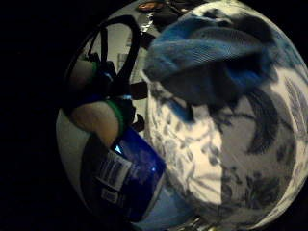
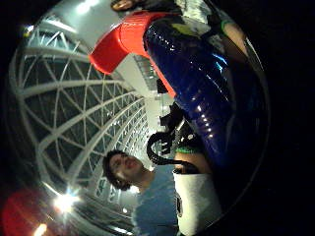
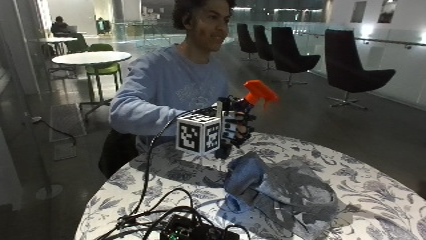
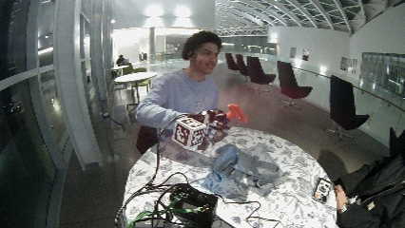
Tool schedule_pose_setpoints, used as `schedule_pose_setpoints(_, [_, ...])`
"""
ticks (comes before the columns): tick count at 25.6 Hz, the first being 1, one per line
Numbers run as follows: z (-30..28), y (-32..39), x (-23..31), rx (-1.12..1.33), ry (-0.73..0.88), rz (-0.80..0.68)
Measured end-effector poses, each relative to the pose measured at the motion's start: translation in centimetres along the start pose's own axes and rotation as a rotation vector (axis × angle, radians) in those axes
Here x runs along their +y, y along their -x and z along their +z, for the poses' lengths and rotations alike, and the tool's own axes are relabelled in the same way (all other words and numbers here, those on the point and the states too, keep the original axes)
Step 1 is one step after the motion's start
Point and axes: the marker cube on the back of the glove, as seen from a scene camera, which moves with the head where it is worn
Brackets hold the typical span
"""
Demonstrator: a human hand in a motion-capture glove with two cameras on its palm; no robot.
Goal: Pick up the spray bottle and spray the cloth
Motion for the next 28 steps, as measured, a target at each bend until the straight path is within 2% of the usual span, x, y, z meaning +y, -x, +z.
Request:
schedule_pose_setpoints(6, [8.5, 0.8, -2.8, -0.062, 0.177, -0.345])
schedule_pose_setpoints(10, [13.8, -0.9, -6.1, 0.034, 0.296, -0.485])
schedule_pose_setpoints(17, [21.5, -4.4, -9.4, 0.047, 0.369, -0.494])
schedule_pose_setpoints(21, [22.0, -6.0, -9.5, 0.08, 0.428, -0.473])
schedule_pose_setpoints(25, [21.6, -6.4, -10.0, 0.113, 0.421, -0.456])
schedule_pose_setpoints(28, [21.0, -6.2, -8.9, 0.117, 0.494, -0.41])
